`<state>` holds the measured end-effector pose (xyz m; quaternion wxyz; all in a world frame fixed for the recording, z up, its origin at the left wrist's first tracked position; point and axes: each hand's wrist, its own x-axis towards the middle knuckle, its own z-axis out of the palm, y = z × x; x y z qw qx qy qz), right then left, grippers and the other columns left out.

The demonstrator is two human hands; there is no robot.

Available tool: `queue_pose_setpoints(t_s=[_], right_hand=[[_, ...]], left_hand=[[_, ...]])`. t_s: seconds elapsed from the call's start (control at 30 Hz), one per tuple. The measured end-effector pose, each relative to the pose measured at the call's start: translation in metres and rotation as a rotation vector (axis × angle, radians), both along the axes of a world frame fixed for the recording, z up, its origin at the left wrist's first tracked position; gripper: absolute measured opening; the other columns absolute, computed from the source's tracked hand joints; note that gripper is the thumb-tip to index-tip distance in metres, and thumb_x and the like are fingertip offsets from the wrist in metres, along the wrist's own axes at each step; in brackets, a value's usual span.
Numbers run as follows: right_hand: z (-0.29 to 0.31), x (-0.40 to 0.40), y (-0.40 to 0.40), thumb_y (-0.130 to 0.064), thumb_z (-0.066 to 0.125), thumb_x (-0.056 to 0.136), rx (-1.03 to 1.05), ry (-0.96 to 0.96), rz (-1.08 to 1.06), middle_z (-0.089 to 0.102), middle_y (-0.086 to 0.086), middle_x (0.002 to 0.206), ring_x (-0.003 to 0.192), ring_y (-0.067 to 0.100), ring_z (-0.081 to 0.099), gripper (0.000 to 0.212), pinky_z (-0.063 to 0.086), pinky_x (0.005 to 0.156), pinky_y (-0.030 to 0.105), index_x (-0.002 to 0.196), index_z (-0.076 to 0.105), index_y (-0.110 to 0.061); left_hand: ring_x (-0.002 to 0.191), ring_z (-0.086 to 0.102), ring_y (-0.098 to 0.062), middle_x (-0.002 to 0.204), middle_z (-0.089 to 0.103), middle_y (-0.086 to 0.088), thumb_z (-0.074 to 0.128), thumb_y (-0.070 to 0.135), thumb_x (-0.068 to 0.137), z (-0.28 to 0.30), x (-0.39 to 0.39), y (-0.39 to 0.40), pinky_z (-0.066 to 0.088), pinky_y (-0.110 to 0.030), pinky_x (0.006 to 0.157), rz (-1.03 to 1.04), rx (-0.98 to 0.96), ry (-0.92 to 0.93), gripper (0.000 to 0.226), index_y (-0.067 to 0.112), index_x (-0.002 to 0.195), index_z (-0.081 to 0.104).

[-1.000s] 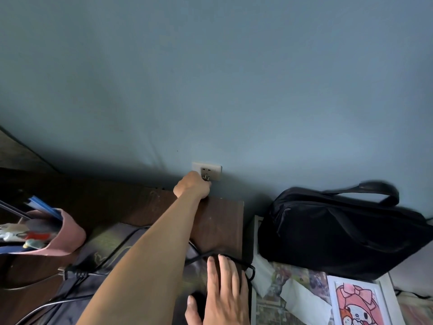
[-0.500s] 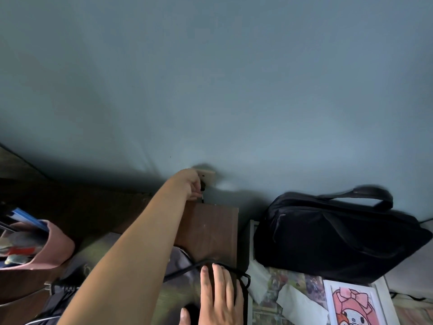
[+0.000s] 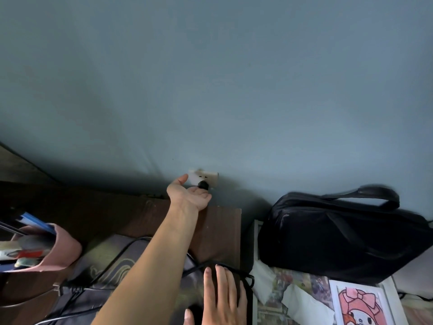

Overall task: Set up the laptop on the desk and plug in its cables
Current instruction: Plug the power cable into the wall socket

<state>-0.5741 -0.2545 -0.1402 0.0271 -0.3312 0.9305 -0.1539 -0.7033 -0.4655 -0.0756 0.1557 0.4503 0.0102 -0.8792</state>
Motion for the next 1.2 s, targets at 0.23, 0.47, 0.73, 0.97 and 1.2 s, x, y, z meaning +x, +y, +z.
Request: queue_pose_setpoints(t_s=[0.23, 0.47, 0.73, 0.97, 1.2], right_hand=[[-0.001, 0.002, 0.0, -0.064, 0.053, 0.062, 0.015, 0.027, 0.006, 0.068, 0.016, 0.122, 0.115, 0.032, 0.049, 0.083, 0.048, 0.085, 0.06, 0.126, 0.053, -0.01], [0.016, 0.003, -0.001, -0.059, 0.056, 0.054, 0.1, -0.104, 0.057, 0.063, 0.016, 0.129, 0.119, 0.032, 0.047, 0.089, 0.053, 0.082, 0.062, 0.127, 0.062, -0.009], [0.027, 0.004, 0.004, -0.057, 0.057, 0.061, 0.132, -0.136, 0.068, 0.058, 0.016, 0.135, 0.121, 0.033, 0.055, 0.083, 0.052, 0.088, 0.06, 0.129, 0.062, -0.009], [0.015, 0.009, 0.009, -0.054, 0.055, 0.066, 0.163, -0.046, 0.081, 0.056, 0.02, 0.137, 0.123, 0.038, 0.051, 0.083, 0.048, 0.09, 0.065, 0.132, 0.06, -0.004], [0.017, 0.008, 0.004, -0.052, 0.05, 0.076, 0.148, -0.032, 0.092, 0.052, 0.021, 0.141, 0.127, 0.039, 0.05, 0.079, 0.046, 0.094, 0.065, 0.138, 0.054, -0.003]], left_hand=[[0.15, 0.001, -0.032, 0.161, 0.006, -0.021, 0.045, 0.032, 0.088, -0.001, -0.008, 0.004, 0.001, -0.043, 0.123, 0.023, -0.043, 0.059, 0.085, -0.001, 0.152, 0.001], [0.15, -0.004, -0.028, 0.162, 0.004, -0.019, 0.045, 0.037, 0.089, -0.006, 0.008, 0.008, -0.003, -0.041, 0.123, 0.007, -0.07, 0.208, 0.086, 0.0, 0.152, -0.001], [0.15, 0.0, -0.028, 0.162, 0.005, -0.019, 0.036, 0.036, 0.088, -0.005, 0.015, 0.018, 0.001, -0.04, 0.123, 0.038, -0.072, 0.268, 0.079, -0.003, 0.151, 0.007], [0.151, 0.001, -0.027, 0.161, 0.008, -0.019, 0.034, 0.034, 0.089, -0.017, 0.012, 0.026, 0.002, -0.038, 0.123, 0.051, -0.092, 0.284, 0.077, -0.002, 0.151, 0.01], [0.151, -0.001, -0.027, 0.162, 0.004, -0.019, 0.036, 0.033, 0.088, -0.014, 0.011, 0.022, 0.0, -0.039, 0.123, 0.042, -0.125, 0.293, 0.078, -0.002, 0.151, 0.006]])
